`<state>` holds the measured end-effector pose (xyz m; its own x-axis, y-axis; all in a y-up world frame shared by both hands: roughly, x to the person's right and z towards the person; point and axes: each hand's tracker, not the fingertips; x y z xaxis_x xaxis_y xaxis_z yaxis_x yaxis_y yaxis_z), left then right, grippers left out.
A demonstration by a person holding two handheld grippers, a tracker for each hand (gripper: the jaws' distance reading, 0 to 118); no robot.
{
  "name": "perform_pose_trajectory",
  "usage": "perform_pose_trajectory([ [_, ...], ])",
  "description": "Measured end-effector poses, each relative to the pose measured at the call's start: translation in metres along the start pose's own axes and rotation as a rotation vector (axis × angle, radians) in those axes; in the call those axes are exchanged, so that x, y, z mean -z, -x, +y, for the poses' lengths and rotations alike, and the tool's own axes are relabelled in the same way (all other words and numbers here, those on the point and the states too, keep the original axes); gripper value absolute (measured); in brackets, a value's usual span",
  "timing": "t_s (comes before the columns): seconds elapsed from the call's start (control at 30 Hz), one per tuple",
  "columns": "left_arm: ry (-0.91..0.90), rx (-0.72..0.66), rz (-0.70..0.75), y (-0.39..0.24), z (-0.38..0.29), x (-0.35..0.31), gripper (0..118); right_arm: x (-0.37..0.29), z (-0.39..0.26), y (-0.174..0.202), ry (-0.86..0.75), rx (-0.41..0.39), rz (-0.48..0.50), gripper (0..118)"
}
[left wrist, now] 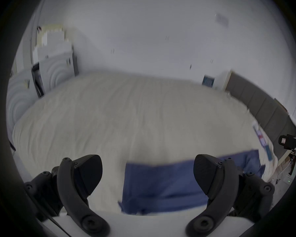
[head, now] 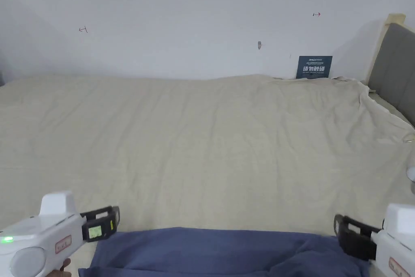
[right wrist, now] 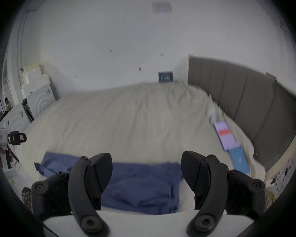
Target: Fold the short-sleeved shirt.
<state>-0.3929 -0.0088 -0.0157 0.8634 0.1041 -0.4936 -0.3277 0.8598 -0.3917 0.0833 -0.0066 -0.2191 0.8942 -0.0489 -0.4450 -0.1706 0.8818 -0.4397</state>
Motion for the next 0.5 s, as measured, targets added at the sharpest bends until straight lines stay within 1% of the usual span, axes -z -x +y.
perform_pose_trajectory([
  [0.1,-0.108,0.020,0.018,-0.016,0.019,-0.014,113,-0.007,0.019,0.009,-0.103,-0.026,-0.022,87],
  [0.13,-0.132,0.031,0.019,-0.012,0.020,-0.008,113,-0.009,0.024,0.013,-0.134,-0.040,-0.033,86],
  [0.23,-0.222,0.035,0.044,-0.024,0.023,-0.015,111,-0.014,0.033,0.025,-0.185,-0.092,-0.064,86],
  [0.27,-0.247,0.045,0.051,-0.028,0.023,-0.015,109,-0.015,0.034,0.028,-0.197,-0.098,-0.069,86],
  [0.3,-0.266,0.061,0.059,-0.031,0.023,-0.017,102,-0.017,0.035,0.031,-0.211,-0.104,-0.071,84],
  [0.33,-0.283,0.073,0.078,-0.035,0.021,-0.017,94,-0.021,0.037,0.038,-0.225,-0.111,-0.070,79],
  [0.37,-0.294,0.096,0.092,-0.038,0.020,-0.017,86,-0.023,0.037,0.041,-0.232,-0.111,-0.069,71],
  [0.4,-0.290,0.120,0.111,-0.044,0.019,-0.016,77,-0.024,0.038,0.044,-0.244,-0.115,-0.071,56],
  [0.47,-0.283,0.138,0.133,-0.050,0.017,-0.014,67,-0.024,0.038,0.044,-0.261,-0.123,-0.072,35],
  [0.5,-0.285,0.138,0.124,-0.051,0.015,-0.015,53,-0.025,0.038,0.046,-0.271,-0.127,-0.073,19],
])
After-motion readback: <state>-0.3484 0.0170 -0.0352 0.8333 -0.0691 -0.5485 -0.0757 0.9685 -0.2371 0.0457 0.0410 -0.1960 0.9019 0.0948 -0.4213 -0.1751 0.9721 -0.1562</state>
